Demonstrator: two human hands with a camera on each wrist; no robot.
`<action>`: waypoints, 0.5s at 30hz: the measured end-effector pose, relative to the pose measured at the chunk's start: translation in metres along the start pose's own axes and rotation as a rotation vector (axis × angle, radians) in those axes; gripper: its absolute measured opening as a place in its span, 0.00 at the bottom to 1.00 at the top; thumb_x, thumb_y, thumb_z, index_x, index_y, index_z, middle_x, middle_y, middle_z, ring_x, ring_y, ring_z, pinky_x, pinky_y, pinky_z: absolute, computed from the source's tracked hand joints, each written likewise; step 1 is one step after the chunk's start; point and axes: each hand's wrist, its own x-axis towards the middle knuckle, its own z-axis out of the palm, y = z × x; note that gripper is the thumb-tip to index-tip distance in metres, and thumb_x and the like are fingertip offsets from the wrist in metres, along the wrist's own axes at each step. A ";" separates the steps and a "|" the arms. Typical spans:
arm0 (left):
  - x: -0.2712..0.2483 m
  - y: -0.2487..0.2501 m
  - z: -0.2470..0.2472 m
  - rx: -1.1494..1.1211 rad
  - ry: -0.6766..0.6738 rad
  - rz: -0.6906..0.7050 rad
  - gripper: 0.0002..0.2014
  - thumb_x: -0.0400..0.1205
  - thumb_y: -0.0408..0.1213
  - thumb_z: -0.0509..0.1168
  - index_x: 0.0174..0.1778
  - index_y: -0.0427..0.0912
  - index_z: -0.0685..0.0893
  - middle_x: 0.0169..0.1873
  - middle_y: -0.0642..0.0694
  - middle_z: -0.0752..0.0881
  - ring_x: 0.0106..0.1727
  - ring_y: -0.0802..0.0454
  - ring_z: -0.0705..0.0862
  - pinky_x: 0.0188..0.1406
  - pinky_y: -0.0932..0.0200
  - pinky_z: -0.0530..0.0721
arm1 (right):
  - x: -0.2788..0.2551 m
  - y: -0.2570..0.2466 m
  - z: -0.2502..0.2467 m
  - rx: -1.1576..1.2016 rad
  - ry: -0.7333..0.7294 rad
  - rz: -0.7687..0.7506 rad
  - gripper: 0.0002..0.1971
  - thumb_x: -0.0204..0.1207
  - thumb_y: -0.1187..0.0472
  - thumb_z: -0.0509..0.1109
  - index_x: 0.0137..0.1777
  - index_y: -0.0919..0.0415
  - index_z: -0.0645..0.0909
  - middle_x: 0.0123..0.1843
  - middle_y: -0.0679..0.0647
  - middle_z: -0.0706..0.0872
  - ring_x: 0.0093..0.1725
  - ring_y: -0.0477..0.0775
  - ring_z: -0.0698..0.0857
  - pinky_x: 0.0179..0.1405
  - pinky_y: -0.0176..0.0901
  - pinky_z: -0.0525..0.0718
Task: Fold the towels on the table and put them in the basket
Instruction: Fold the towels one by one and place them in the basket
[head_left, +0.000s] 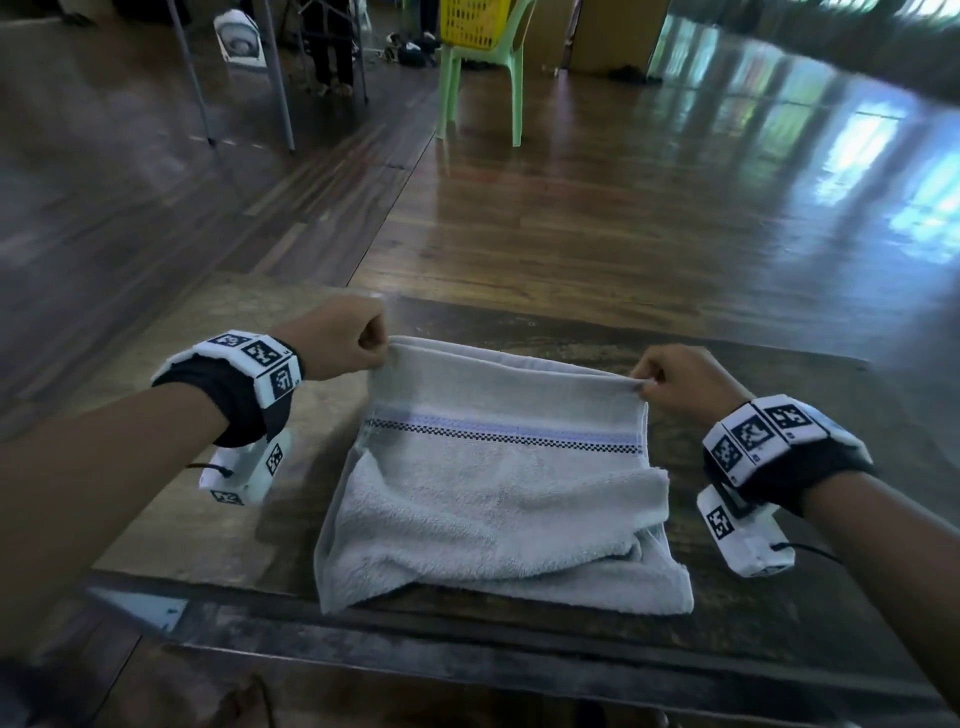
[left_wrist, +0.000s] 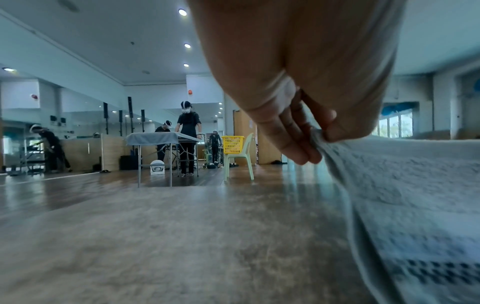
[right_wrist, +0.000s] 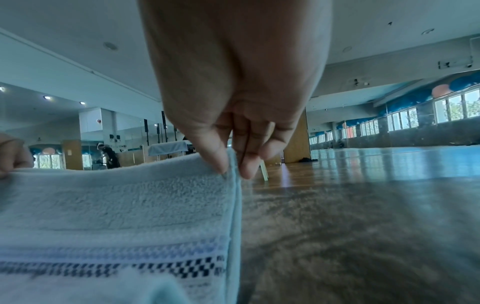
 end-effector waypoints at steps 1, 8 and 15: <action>-0.007 0.002 -0.009 -0.034 0.042 0.013 0.05 0.74 0.30 0.70 0.37 0.38 0.79 0.33 0.49 0.81 0.33 0.58 0.76 0.31 0.62 0.73 | -0.008 -0.003 -0.009 0.024 0.024 -0.010 0.06 0.74 0.68 0.68 0.40 0.56 0.82 0.40 0.49 0.83 0.42 0.49 0.80 0.34 0.33 0.72; -0.077 0.041 -0.066 -0.108 0.161 0.069 0.09 0.72 0.29 0.71 0.33 0.45 0.78 0.40 0.45 0.88 0.37 0.50 0.83 0.36 0.60 0.80 | -0.080 -0.023 -0.079 0.081 0.121 -0.110 0.06 0.70 0.64 0.74 0.38 0.51 0.84 0.37 0.41 0.85 0.41 0.44 0.83 0.38 0.33 0.74; -0.147 0.078 -0.115 -0.119 0.265 0.223 0.07 0.76 0.27 0.67 0.42 0.43 0.78 0.37 0.43 0.83 0.39 0.50 0.80 0.38 0.60 0.80 | -0.165 -0.045 -0.125 0.147 0.267 -0.190 0.10 0.68 0.66 0.75 0.35 0.51 0.80 0.37 0.51 0.87 0.40 0.55 0.85 0.40 0.50 0.82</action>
